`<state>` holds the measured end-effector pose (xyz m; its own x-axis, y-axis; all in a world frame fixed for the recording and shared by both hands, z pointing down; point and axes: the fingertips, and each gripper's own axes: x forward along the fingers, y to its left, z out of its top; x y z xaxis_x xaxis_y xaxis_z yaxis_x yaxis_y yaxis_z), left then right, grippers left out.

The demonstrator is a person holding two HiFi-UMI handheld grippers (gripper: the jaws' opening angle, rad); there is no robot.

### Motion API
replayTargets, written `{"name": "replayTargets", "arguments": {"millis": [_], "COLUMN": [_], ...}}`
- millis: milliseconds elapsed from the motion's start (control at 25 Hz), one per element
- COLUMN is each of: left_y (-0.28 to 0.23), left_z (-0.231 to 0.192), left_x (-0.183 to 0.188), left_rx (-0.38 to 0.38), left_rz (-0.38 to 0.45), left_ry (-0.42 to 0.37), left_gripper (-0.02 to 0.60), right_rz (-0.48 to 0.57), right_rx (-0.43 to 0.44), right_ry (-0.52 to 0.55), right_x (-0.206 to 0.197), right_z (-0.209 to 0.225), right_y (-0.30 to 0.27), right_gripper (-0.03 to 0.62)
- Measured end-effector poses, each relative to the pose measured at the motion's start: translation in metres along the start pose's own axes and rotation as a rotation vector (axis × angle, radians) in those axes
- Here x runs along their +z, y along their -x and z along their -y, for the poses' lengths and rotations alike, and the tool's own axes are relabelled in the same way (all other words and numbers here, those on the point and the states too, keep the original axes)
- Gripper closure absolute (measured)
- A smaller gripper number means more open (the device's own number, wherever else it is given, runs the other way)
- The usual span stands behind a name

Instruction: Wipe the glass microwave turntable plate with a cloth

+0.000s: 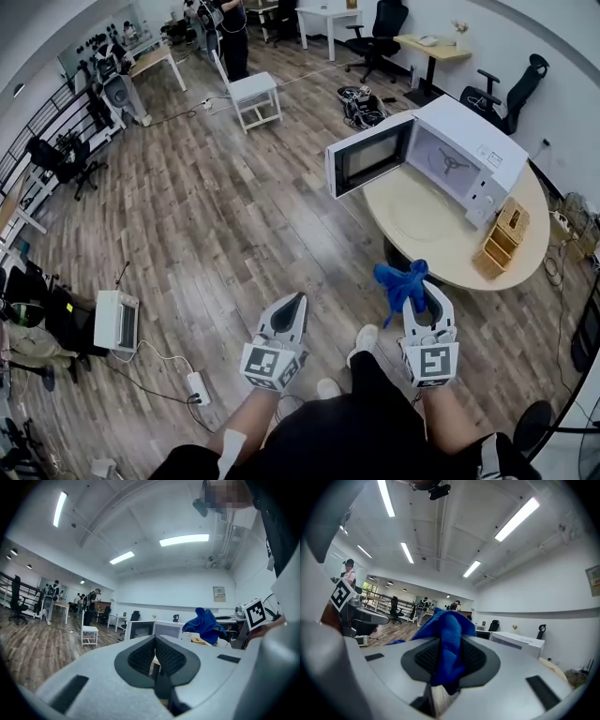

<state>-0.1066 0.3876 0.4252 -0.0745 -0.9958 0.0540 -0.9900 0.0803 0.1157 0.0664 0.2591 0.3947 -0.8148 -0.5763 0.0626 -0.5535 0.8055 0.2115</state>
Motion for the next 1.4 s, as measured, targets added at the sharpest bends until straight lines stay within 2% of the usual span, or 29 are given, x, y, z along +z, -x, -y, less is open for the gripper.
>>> {"name": "replayTargets", "arguments": {"millis": [480,840,1200,1400], "left_y": [-0.131,-0.244,-0.315,-0.347], "left_z": [-0.02,-0.008,0.005,0.011], "left_x": [0.007,0.011,0.009,0.005], "left_rx": [-0.045,-0.077,-0.134,-0.186], "left_rz": [-0.041,-0.067,-0.067,-0.08], "left_ry": [-0.032,-0.053,-0.101,-0.101], "left_gripper": [0.575,0.575,0.575,0.575], "right_rz": [-0.049,-0.086,-0.084,-0.105], "right_rx": [-0.031,-0.035,-0.06,-0.088], "right_ry": [-0.012,-0.055,-0.104,-0.125], "right_x": [-0.024,-0.058,-0.078,-0.089], "right_z": [0.073,0.15,0.19,0.203], "right_y": [-0.095,-0.154,-0.189,-0.201], "right_gripper": [0.499,0.499,0.499,0.499]}}
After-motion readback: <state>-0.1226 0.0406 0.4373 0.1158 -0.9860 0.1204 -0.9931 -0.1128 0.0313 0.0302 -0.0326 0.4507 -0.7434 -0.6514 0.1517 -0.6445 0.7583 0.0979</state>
